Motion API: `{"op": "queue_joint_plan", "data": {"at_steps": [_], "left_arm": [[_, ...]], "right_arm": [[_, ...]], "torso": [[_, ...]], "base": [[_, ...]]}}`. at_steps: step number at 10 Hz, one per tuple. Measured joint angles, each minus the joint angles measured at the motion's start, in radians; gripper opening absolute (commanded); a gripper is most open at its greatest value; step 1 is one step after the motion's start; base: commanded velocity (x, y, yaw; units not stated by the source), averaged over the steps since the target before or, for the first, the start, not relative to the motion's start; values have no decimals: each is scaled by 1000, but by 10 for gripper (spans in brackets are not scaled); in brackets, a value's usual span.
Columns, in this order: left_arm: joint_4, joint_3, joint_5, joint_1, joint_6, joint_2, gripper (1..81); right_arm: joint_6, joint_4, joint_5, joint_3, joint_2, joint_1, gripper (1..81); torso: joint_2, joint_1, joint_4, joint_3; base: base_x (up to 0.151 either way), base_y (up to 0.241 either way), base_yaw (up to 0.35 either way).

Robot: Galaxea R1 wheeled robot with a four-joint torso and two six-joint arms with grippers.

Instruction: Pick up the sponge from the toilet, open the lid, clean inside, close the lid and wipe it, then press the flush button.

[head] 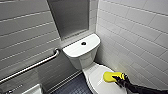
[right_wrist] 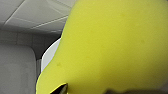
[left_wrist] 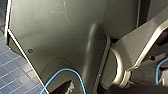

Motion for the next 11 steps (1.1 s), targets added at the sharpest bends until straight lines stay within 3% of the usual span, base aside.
{"op": "queue_joint_plan", "data": {"at_steps": [8, 9, 11], "left_arm": [[0, 0, 2, 8, 0, 1, 811], [0, 0, 2, 7, 0, 1, 811], [0, 0, 2, 7, 0, 2, 811]], "right_arm": [[16, -69, 51, -137, 92, 10, 811], [17, -72, 37, -158, 104, 10, 10], [7, -73, 43, -163, 105, 8, 10]], "torso": [[0, 0, 0, 0], [0, 0, 0, 0], [0, 0, 0, 0]], "base": [[0, 0, 0], [0, 0, 0], [0, 0, 0]]}}
